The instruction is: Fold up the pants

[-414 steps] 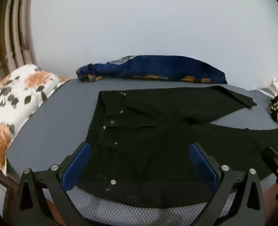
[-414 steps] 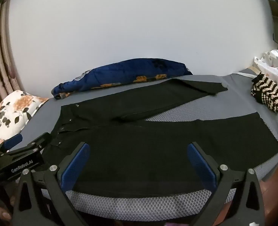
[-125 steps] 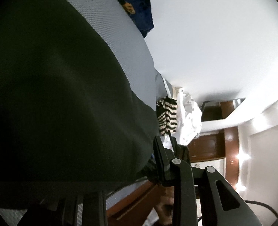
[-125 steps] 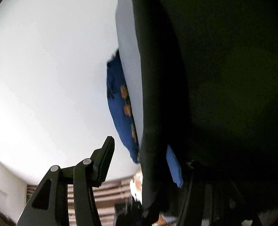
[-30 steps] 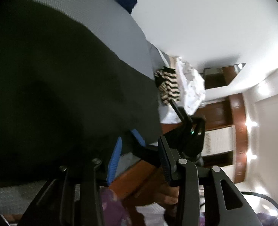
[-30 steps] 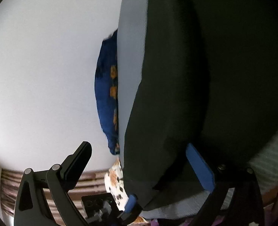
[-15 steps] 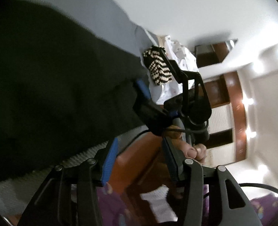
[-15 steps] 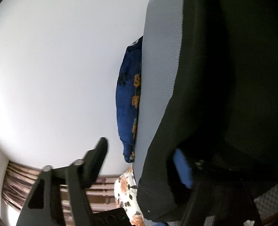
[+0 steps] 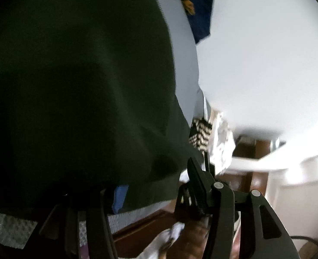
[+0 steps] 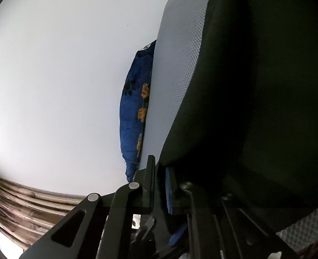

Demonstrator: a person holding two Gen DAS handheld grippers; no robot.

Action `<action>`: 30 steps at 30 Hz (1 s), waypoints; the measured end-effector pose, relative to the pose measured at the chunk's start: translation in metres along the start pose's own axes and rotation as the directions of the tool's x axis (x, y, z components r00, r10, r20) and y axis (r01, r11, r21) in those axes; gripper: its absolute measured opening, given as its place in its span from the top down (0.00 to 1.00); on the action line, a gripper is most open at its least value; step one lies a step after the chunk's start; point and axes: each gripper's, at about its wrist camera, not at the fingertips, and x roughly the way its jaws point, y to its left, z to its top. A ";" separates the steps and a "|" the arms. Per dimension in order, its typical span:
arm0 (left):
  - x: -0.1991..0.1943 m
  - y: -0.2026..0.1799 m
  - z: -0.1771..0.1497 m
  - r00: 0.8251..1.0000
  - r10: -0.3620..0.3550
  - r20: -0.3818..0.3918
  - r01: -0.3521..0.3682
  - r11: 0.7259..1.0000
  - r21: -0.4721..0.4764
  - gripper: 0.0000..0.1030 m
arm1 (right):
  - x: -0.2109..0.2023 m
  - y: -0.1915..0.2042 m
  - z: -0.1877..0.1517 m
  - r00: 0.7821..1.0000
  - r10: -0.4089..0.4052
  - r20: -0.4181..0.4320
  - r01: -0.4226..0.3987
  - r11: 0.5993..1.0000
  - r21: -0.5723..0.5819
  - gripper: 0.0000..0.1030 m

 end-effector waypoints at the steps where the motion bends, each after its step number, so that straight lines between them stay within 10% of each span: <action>1: 0.000 0.002 0.004 1.000 0.001 0.009 -0.001 1.000 -0.010 0.48 | -0.001 0.000 -0.001 1.000 0.006 0.003 -0.006 1.000 0.004 0.91; 10: -0.001 -0.024 0.007 0.994 -0.067 0.086 0.054 0.987 0.153 0.51 | 0.002 -0.026 -0.003 0.993 0.113 0.018 -0.114 0.972 0.206 0.85; 14: -0.003 -0.024 0.010 0.994 -0.078 0.072 0.066 0.987 0.150 0.53 | 0.010 -0.037 -0.005 0.989 0.134 0.059 -0.146 0.937 0.317 0.36; 30: -0.006 -0.035 0.014 0.990 -0.124 0.070 0.113 0.984 0.136 0.53 | -0.001 -0.040 0.033 0.953 0.041 0.301 -0.143 0.934 0.326 0.45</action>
